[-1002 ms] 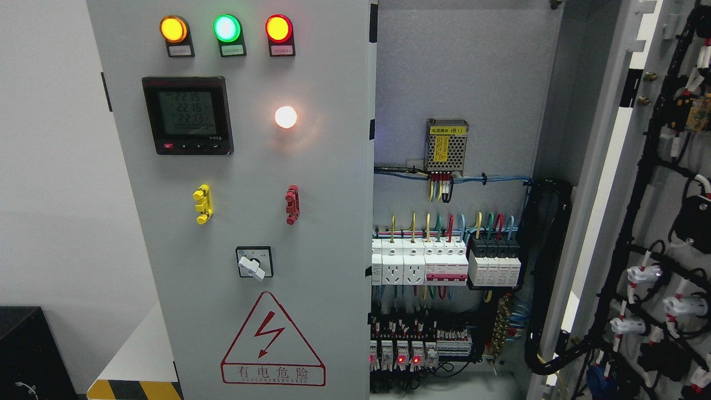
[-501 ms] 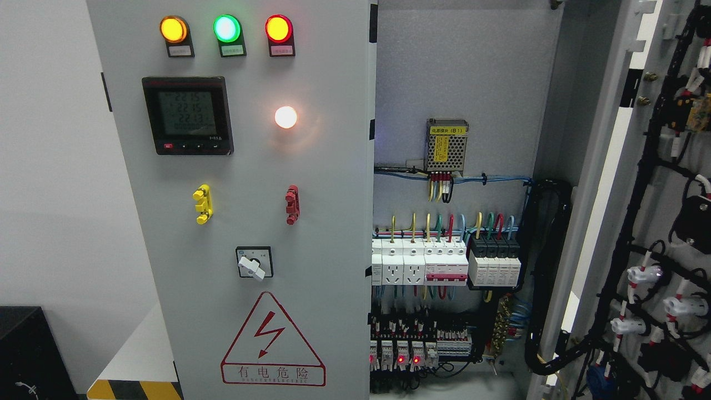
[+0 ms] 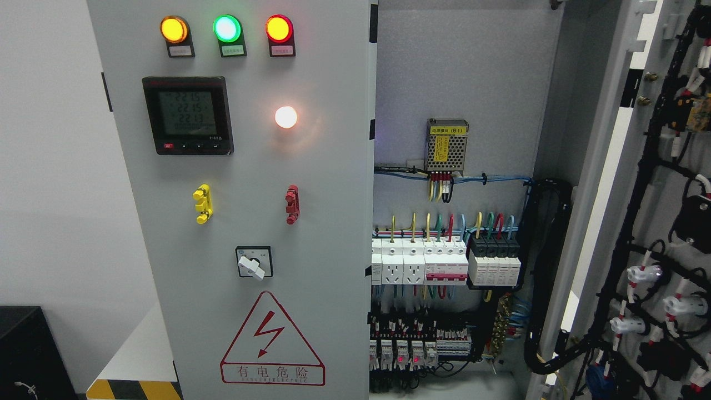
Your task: Open door with both hands
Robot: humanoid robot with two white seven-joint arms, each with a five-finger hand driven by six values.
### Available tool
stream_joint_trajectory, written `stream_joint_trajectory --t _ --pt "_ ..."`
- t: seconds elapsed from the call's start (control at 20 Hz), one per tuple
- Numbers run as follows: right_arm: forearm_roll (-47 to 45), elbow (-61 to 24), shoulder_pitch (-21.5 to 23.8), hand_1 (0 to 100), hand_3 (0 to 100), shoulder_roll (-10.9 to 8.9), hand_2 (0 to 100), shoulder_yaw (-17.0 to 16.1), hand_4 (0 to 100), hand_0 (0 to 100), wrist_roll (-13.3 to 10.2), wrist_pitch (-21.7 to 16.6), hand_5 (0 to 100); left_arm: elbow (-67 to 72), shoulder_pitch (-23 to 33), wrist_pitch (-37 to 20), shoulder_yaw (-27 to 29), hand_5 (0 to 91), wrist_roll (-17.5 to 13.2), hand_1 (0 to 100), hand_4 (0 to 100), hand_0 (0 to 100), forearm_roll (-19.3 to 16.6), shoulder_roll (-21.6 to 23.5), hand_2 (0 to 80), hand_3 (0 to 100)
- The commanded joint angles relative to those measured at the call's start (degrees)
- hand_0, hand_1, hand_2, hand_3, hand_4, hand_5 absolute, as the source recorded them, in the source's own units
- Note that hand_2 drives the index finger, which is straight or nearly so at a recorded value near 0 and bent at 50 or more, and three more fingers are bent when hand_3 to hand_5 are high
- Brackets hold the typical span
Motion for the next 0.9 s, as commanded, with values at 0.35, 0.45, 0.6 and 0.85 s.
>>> stream_joint_trajectory --t 0.35,0.45,0.6,0.85 --pt "0.00 -61.56 2.93 0 0 -8.52 0 14.40 0 0 -0.36 -19.86 0 1.78 -1.23 -0.05 5.19 0.0 -0.13 0 0 0 2.12 -1.20 0.0 0" --pt "0.00 -61.56 -0.05 0 0 -9.14 0 17.65 0 0 -0.44 -26.57 0 1.78 -1.58 -0.05 5.11 0.0 -0.13 0 0 0 2.04 -1.29 0.0 0" --pt "-0.61 -61.30 -5.06 0 0 -9.14 0 18.55 0 0 -0.45 -26.95 0 1.87 -2.37 -0.14 1.09 0.0 -0.22 0 0 0 2.30 -1.38 0.0 0" --pt "-7.63 -60.25 -14.02 0 0 -6.26 0 17.67 0 0 -0.53 -23.36 0 2.05 -3.25 -0.05 -3.59 0.0 -0.22 0 0 0 4.75 -1.47 0.0 0"
